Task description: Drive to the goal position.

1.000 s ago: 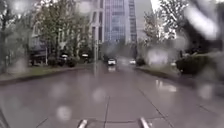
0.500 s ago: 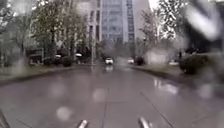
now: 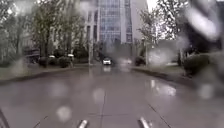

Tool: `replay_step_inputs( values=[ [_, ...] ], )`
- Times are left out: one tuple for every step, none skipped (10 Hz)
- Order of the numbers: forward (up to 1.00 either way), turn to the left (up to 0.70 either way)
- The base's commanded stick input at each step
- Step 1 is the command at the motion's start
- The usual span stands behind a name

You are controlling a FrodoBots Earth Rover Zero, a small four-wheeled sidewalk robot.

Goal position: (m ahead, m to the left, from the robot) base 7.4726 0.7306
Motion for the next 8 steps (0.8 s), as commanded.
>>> replay_step_inputs(
  values=[
    [0.70, 0.00],
    [0.70, 0.00],
    [0.70, 0.00],
    [0.70, 0.00],
    [0.70, 0.00],
    [0.70, 0.00],
    [0.70, 0.00],
    [0.70, 0.00]
  ],
)
